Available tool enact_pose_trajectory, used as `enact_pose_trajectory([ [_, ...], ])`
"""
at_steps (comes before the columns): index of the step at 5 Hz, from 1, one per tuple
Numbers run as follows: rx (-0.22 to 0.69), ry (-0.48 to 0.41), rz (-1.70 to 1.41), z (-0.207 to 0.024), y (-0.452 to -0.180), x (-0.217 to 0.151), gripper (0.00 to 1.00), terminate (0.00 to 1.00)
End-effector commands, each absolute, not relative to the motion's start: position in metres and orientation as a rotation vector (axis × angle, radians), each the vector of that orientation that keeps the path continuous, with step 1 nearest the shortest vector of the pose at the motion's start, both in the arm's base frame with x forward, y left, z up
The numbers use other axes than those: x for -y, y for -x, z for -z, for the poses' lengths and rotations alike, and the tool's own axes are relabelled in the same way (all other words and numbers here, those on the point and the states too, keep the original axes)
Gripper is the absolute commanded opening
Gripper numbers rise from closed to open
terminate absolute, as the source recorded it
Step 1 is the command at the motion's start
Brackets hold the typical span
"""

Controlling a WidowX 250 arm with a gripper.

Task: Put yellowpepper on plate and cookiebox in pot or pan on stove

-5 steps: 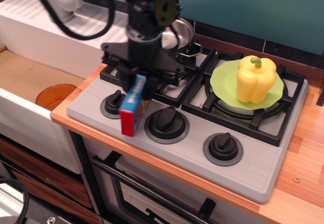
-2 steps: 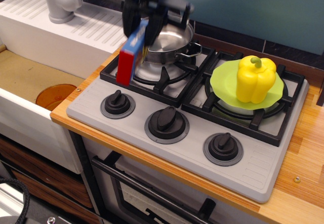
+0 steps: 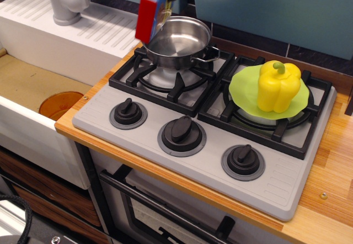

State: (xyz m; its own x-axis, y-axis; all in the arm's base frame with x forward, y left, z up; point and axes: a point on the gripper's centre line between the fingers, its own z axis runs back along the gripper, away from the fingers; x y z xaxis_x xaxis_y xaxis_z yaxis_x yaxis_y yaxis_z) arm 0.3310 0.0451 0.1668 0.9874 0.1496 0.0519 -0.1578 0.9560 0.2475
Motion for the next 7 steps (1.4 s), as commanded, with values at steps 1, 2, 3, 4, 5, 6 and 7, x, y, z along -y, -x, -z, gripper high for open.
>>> enact_pose_trajectory([
  [1, 0.133, -0.205, -0.15, -0.157, -0.382, -0.047, 0.0, 0.0],
  [2, 0.143, -0.186, -0.151, -0.146, -0.39, -0.041, 0.0, 0.0],
  [3, 0.155, -0.17, -0.145, -0.139, -0.39, -0.039, 0.0, 0.0],
  [4, 0.168, -0.18, -0.129, -0.139, -0.39, -0.039, 1.0, 0.0],
  [5, 0.171, -0.191, -0.121, -0.142, -0.392, -0.037, 1.0, 0.0],
  [6, 0.166, -0.192, -0.123, -0.147, -0.392, -0.033, 1.0, 0.0],
  [7, 0.158, -0.199, -0.127, -0.156, -0.39, -0.026, 1.0, 0.0],
])
